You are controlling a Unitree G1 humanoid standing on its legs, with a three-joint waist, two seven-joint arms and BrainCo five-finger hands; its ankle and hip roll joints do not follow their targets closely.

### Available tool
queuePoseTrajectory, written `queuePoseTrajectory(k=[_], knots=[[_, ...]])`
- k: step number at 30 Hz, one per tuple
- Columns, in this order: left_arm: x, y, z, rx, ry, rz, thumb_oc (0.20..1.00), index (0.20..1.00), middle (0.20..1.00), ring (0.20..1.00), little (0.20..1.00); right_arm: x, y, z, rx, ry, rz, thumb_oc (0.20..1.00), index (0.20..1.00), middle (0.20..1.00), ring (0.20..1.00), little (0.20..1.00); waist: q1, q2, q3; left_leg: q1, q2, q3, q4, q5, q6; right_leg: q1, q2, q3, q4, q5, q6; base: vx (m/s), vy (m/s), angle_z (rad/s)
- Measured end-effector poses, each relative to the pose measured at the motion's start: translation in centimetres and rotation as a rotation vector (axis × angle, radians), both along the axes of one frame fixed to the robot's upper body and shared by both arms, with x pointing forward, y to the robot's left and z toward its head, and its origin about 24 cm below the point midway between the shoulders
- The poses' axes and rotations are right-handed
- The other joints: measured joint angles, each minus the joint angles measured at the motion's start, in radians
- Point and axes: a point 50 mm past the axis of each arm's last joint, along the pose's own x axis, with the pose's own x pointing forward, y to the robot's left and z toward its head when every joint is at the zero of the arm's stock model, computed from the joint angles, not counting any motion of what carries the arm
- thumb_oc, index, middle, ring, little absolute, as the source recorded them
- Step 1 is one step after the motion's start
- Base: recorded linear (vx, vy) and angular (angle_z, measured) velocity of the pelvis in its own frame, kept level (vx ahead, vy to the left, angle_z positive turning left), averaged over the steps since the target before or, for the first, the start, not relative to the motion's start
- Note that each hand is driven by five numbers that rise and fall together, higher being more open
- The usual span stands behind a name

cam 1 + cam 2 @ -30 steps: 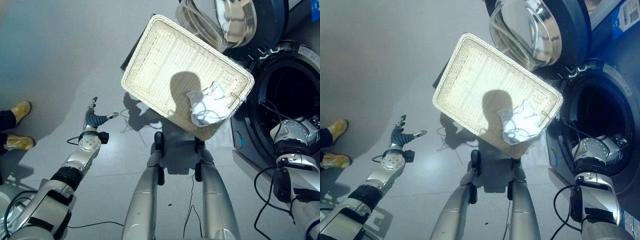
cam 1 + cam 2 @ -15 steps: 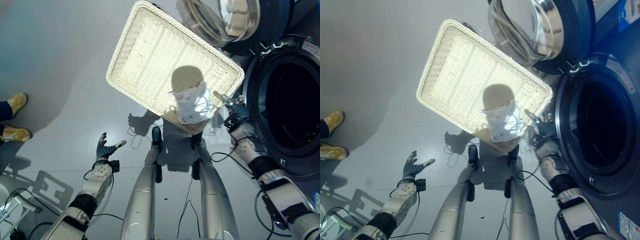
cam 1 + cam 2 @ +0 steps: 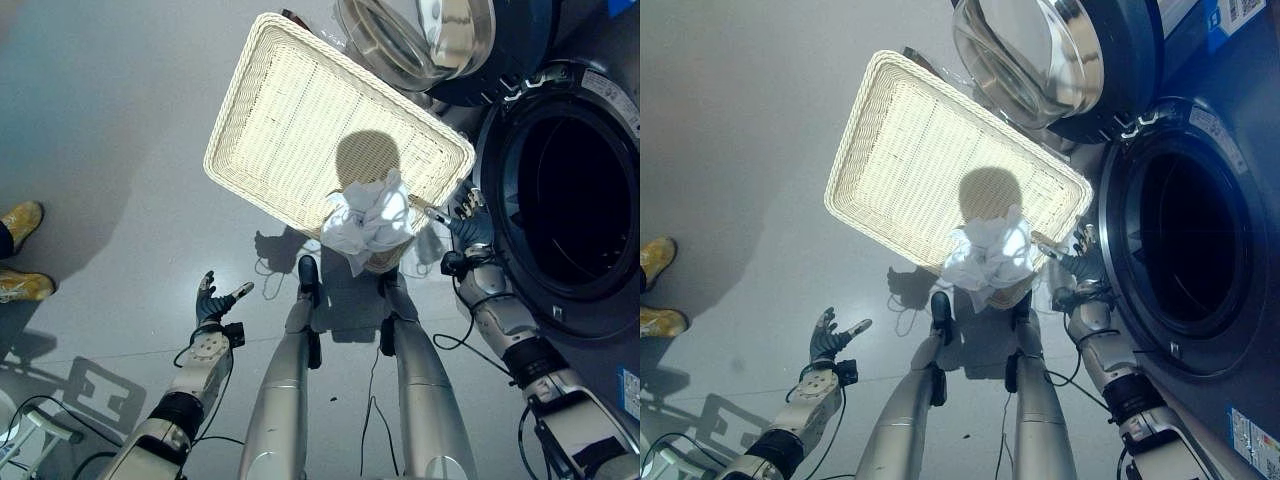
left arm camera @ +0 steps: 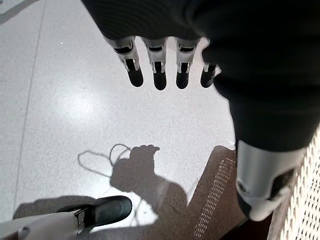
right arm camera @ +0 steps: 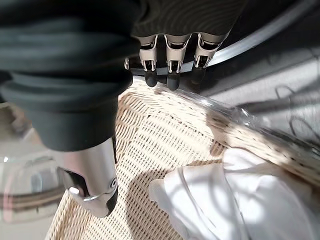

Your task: Put the clothes into the washing machine.

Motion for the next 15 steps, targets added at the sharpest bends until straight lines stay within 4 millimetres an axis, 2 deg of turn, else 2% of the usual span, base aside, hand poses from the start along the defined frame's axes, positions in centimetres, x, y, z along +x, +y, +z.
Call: queuePoseTrajectory(k=[4,8,11,12,14,15], knots=[[-0.3,0.0,-0.6,-0.003,0.021,0.013,1.0,1.0,1.0,1.0,1.0,-0.3,0.5,1.3,-0.101,-0.095,-0.088,1.0,1.0,1.0,1.0,1.0,0.001,0.0,0.0,0.003,0.0,0.0,0.0,0.002,0.002,0.006,-0.001,-0.001,0.001,-0.001,0.001,-0.01,0.087,0.04],[-0.6,0.2,-1.1,0.0,0.04,0.024,1.0,1.0,1.0,1.0,1.0,-0.7,0.2,1.6,-0.095,-0.142,-0.178,1.0,1.0,1.0,1.0,1.0,-0.001,0.0,0.0,0.019,-0.003,0.0,-0.01,0.004,0.004,0.018,-0.004,-0.001,0.001,-0.002,0.003,-0.01,0.083,0.02],[-0.8,0.3,-1.4,0.001,0.042,0.032,1.0,1.0,1.0,1.0,1.0,-1.0,-0.2,1.0,0.196,-0.139,-0.202,1.0,1.0,1.0,1.0,1.0,-0.003,0.0,0.0,0.029,-0.004,0.0,-0.016,0.006,0.005,0.026,-0.005,-0.001,0.001,-0.003,0.004,-0.02,0.062,0.0],[-0.9,0.3,-1.5,0.001,0.045,0.034,1.0,1.0,1.0,1.0,1.0,-1.1,-0.5,0.2,0.405,-0.128,-0.208,1.0,1.0,1.0,1.0,1.0,-0.005,0.0,0.0,0.033,-0.004,0.001,-0.017,0.007,0.005,0.028,-0.005,-0.001,0.001,-0.004,0.005,-0.02,0.03,-0.01],[-1.0,0.4,-1.7,0.0,0.054,0.039,1.0,1.0,1.0,1.0,1.0,-1.3,-0.8,-1.6,0.692,-0.113,-0.235,1.0,1.0,1.0,1.0,1.0,-0.013,0.0,0.0,0.04,-0.004,0.001,-0.018,0.007,0.005,0.036,-0.005,-0.001,0.0,-0.004,0.005,-0.01,0.017,0.0],[-1.0,0.4,-1.7,0.0,0.054,0.039,1.0,1.0,1.0,1.0,1.0,-1.3,-0.8,-1.6,0.692,-0.113,-0.235,1.0,1.0,1.0,1.0,1.0,-0.013,0.0,0.0,0.04,-0.004,0.001,-0.018,0.007,0.005,0.036,-0.005,-0.001,0.0,-0.004,0.005,0.0,0.0,0.0]])
